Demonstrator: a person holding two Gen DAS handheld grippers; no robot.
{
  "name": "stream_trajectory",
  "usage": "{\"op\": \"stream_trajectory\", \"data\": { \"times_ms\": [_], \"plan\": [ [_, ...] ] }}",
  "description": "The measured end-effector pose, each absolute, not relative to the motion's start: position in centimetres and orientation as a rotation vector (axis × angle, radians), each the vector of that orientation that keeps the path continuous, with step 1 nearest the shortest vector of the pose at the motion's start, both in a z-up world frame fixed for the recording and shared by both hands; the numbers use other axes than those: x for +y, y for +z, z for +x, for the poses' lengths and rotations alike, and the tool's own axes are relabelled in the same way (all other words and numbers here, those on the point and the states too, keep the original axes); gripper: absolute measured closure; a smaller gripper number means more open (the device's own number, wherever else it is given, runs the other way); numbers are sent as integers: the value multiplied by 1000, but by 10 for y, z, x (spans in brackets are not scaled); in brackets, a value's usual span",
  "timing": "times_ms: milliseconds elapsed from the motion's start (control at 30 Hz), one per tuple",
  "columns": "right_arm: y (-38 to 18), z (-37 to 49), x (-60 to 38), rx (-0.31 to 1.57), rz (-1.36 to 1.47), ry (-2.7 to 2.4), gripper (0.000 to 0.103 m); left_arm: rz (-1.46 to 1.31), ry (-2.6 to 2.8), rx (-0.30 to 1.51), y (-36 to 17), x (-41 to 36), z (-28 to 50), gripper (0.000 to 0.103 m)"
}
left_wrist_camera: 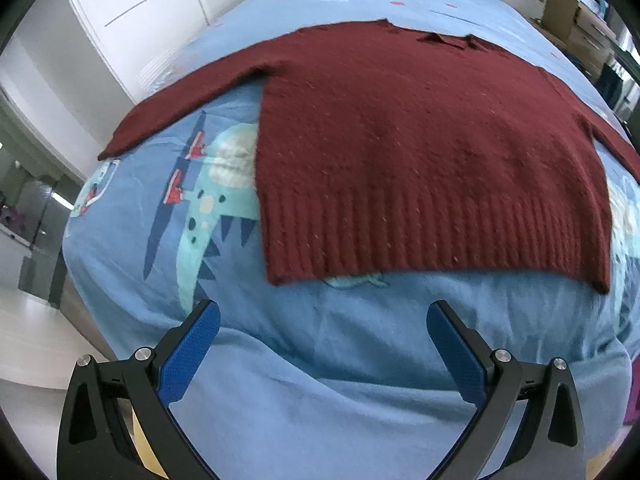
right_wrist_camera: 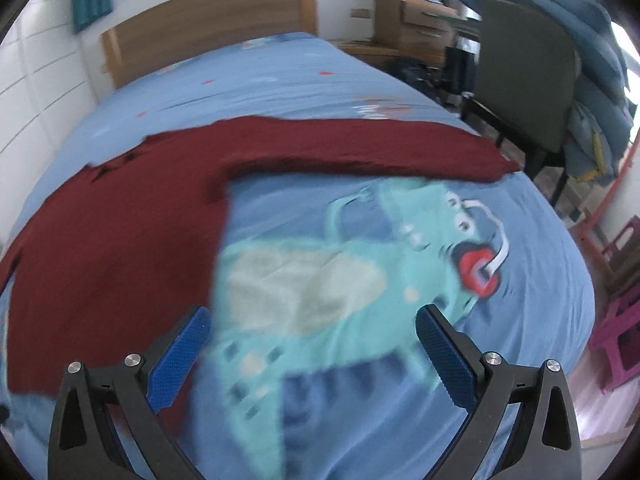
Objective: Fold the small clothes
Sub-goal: 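Grasp the sweater's sleeve cuff with the right gripper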
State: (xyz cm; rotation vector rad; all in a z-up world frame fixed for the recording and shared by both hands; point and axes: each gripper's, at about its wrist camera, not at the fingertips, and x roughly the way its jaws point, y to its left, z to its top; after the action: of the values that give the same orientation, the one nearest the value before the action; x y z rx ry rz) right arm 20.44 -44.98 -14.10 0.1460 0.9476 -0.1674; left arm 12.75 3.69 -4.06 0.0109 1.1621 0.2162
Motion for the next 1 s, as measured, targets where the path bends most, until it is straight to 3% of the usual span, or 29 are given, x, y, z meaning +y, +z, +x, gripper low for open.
{"op": "stream_trajectory", "data": {
  "times_ms": [333, 533, 633, 833, 1000],
  "plan": [
    [-188, 283, -575, 969, 545, -235, 2, -9, 277, 1150, -38, 45, 155, 2],
    [-213, 306, -650, 889, 780, -296, 24, -20, 269, 1175, -42, 46, 163, 2],
    [-217, 312, -676, 822, 886, -298, 30, -38, 281, 1186, -45, 48, 165, 2],
    [-228, 319, -724, 713, 1052, -347, 63, -56, 315, 1207, -48, 55, 166, 2],
    [-241, 319, -750, 622, 1208, -370, 75, -53, 334, 1215, -50, 59, 166, 2]
  ]
}}
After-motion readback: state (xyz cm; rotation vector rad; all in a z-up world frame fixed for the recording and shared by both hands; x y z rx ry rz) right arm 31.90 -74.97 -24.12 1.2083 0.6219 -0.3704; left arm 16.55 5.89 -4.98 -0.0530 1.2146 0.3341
